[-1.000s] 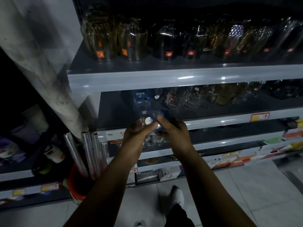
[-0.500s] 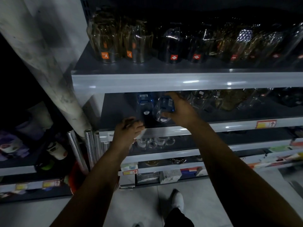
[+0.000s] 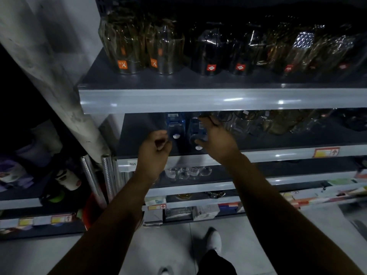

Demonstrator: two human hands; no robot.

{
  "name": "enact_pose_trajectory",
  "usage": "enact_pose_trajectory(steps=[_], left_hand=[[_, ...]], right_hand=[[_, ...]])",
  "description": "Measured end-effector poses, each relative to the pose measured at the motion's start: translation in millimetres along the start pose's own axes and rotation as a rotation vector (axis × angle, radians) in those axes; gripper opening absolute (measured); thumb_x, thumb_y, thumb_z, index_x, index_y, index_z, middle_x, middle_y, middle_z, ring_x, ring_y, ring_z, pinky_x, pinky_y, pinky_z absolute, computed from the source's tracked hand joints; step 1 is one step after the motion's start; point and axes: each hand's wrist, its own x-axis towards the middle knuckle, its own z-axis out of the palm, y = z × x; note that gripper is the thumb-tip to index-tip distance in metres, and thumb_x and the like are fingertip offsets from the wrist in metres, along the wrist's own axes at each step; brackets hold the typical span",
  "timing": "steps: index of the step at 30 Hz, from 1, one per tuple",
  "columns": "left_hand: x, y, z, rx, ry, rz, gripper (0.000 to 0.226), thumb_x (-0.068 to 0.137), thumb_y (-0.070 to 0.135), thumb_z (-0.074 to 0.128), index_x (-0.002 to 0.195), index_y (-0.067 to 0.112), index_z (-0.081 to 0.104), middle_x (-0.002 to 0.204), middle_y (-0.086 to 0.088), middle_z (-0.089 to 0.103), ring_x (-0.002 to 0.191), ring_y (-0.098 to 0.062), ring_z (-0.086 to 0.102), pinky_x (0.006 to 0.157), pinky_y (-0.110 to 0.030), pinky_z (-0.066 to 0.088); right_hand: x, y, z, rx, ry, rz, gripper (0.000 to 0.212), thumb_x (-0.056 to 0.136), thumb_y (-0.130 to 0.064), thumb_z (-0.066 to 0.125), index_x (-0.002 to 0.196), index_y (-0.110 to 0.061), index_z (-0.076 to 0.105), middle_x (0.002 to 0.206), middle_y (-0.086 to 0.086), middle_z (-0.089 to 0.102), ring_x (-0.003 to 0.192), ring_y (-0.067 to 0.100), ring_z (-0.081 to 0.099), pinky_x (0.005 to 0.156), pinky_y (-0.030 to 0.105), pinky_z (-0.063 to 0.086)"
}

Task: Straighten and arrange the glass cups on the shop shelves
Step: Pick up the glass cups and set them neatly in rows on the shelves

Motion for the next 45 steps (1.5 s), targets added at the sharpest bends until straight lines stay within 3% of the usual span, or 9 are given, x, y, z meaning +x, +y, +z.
enact_pose_trajectory(steps=[3, 9, 12, 14, 16, 27, 31, 38, 45], left_hand=[[15.9, 0.7, 2.0, 0.047, -0.027, 0.01, 0.038, 0.089, 0.005, 0.072, 0.119, 0.023, 0.057, 0.104, 0.022, 0.061, 0.092, 0.013, 0.058, 0.088, -0.005, 0.046], [48.4, -8.2, 12.9, 0.141, -0.097, -0.061, 0.051, 0.088, 0.021, 0.077, 0.134, 0.009, 0.056, 0.124, 0.009, 0.061, 0.115, -0.009, 0.059, 0.081, 0.0, 0.039], [61.5, -13.3, 21.1, 0.098, -0.04, -0.146, 0.066, 0.086, 0.03, 0.08, 0.141, 0.007, 0.052, 0.134, 0.005, 0.06, 0.12, -0.013, 0.059, 0.1, -0.012, 0.045], [67.3, -19.2, 22.9, 0.107, -0.016, -0.141, 0.069, 0.08, 0.043, 0.081, 0.135, 0.008, 0.059, 0.131, -0.004, 0.067, 0.118, -0.02, 0.064, 0.107, -0.039, 0.05], [71.5, -28.8, 23.8, 0.1, 0.0, -0.142, 0.06, 0.08, 0.042, 0.081, 0.127, 0.008, 0.064, 0.12, -0.005, 0.073, 0.111, -0.019, 0.068, 0.102, -0.043, 0.053], [67.5, -23.4, 23.9, 0.153, 0.044, -0.047, 0.024, 0.085, 0.03, 0.08, 0.102, 0.018, 0.069, 0.096, 0.009, 0.072, 0.086, -0.003, 0.067, 0.074, -0.004, 0.044], [66.4, -22.6, 26.1, 0.147, 0.054, -0.043, 0.03, 0.085, 0.031, 0.079, 0.108, 0.013, 0.07, 0.101, 0.005, 0.074, 0.092, -0.008, 0.068, 0.075, -0.005, 0.044], [67.6, -23.7, 25.4, 0.149, 0.049, -0.102, 0.056, 0.081, 0.038, 0.083, 0.126, 0.011, 0.065, 0.118, -0.003, 0.073, 0.107, -0.014, 0.069, 0.098, -0.033, 0.054], [34.1, -20.9, 21.0, -0.003, 0.115, 0.022, 0.038, 0.08, 0.002, 0.081, 0.111, 0.012, 0.061, 0.103, 0.01, 0.066, 0.09, 0.009, 0.064, 0.083, -0.006, 0.048]], right_hand=[[-23.6, 0.6, 17.9, 0.282, 0.104, 0.182, 0.062, 0.088, -0.023, 0.076, 0.141, -0.018, 0.043, 0.133, 0.011, 0.057, 0.112, 0.025, 0.062, 0.093, 0.04, 0.055], [-18.2, -1.0, 26.2, 0.414, 0.044, 0.385, 0.03, 0.093, -0.02, 0.071, 0.12, -0.011, 0.063, 0.119, 0.006, 0.069, 0.109, 0.018, 0.067, 0.082, 0.019, 0.044], [-6.2, -1.4, 24.6, 0.44, 0.083, 0.42, 0.027, 0.092, -0.017, 0.072, 0.117, -0.007, 0.066, 0.119, 0.009, 0.071, 0.11, 0.02, 0.067, 0.08, 0.013, 0.039], [0.0, -0.8, 27.8, 0.414, 0.099, 0.435, 0.024, 0.094, -0.019, 0.071, 0.114, -0.006, 0.068, 0.115, 0.009, 0.073, 0.107, 0.02, 0.069, 0.08, 0.016, 0.04], [4.7, 0.5, 32.7, 0.405, 0.121, 0.461, 0.025, 0.095, -0.022, 0.07, 0.114, -0.006, 0.069, 0.113, 0.01, 0.073, 0.103, 0.021, 0.07, 0.08, 0.019, 0.043], [14.6, -8.3, 55.9, 0.427, 0.252, 0.566, 0.025, 0.097, -0.026, 0.067, 0.106, -0.004, 0.072, 0.103, 0.012, 0.075, 0.094, 0.023, 0.072, 0.086, 0.033, 0.058], [16.5, -13.1, 56.1, 0.398, 0.264, 0.587, 0.024, 0.099, -0.025, 0.064, 0.108, -0.003, 0.07, 0.104, 0.015, 0.074, 0.096, 0.026, 0.072, 0.089, 0.033, 0.056], [10.3, -13.3, 51.2, 0.492, 0.256, 0.574, 0.023, 0.097, -0.023, 0.067, 0.107, -0.003, 0.07, 0.106, 0.013, 0.074, 0.097, 0.024, 0.072, 0.078, 0.021, 0.047], [-13.5, 5.6, 19.8, 0.221, 0.443, 0.308, 0.049, 0.096, -0.038, 0.065, 0.138, -0.014, 0.053, 0.146, 0.008, 0.047, 0.115, 0.029, 0.061, 0.09, 0.037, 0.054]])
